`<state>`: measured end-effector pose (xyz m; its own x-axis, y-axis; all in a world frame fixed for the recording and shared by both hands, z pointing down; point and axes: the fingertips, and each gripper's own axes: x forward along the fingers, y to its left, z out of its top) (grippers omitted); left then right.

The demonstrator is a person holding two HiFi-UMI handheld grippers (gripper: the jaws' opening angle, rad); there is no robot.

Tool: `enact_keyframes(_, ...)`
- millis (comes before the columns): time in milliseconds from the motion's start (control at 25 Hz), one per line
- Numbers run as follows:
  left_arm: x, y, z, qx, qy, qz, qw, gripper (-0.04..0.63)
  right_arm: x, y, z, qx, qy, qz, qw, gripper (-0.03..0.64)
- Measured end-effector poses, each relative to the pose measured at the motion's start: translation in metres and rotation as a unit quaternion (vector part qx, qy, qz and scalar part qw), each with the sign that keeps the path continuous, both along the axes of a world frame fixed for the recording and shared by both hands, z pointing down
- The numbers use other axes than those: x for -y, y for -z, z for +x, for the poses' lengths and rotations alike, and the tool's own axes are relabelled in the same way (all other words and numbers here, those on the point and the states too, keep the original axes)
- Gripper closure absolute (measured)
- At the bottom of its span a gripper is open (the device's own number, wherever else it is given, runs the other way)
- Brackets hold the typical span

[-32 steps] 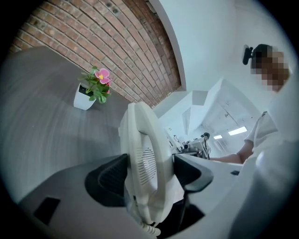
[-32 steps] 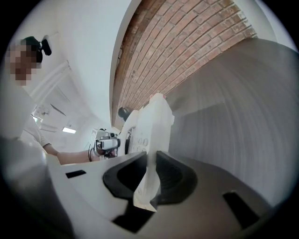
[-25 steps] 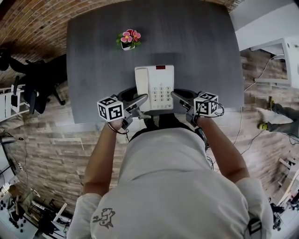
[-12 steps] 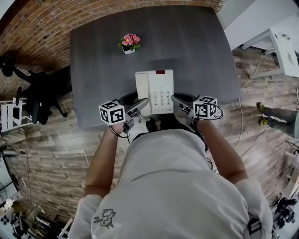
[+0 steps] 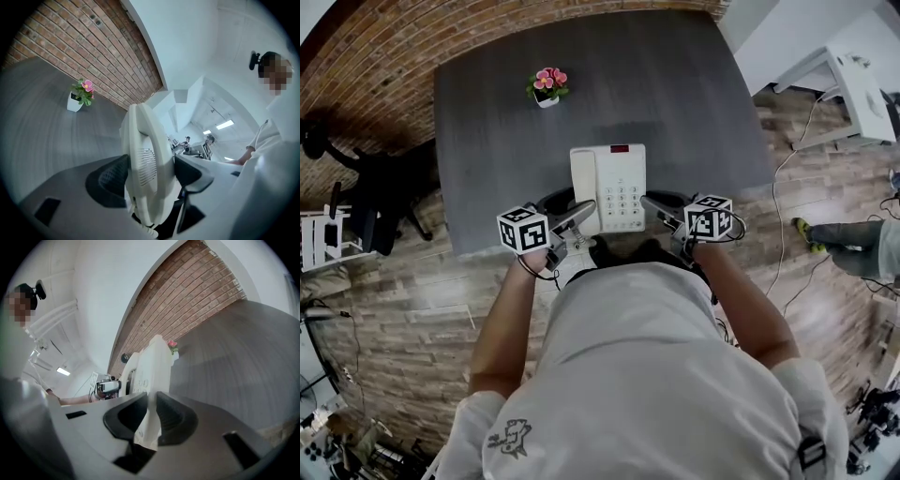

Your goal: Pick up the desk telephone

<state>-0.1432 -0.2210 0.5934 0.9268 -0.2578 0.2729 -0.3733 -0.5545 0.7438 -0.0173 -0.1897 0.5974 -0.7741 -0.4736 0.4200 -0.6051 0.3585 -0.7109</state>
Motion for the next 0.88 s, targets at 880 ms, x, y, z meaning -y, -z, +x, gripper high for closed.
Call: enact_keyframes(880, -0.121, 0.021, 0.127, 0.018, 0.091, 0.017, 0.9956, 0.272, -0.092, 0.027, 0.131, 0.017, 0.084, 0.040, 0.996, 0.554)
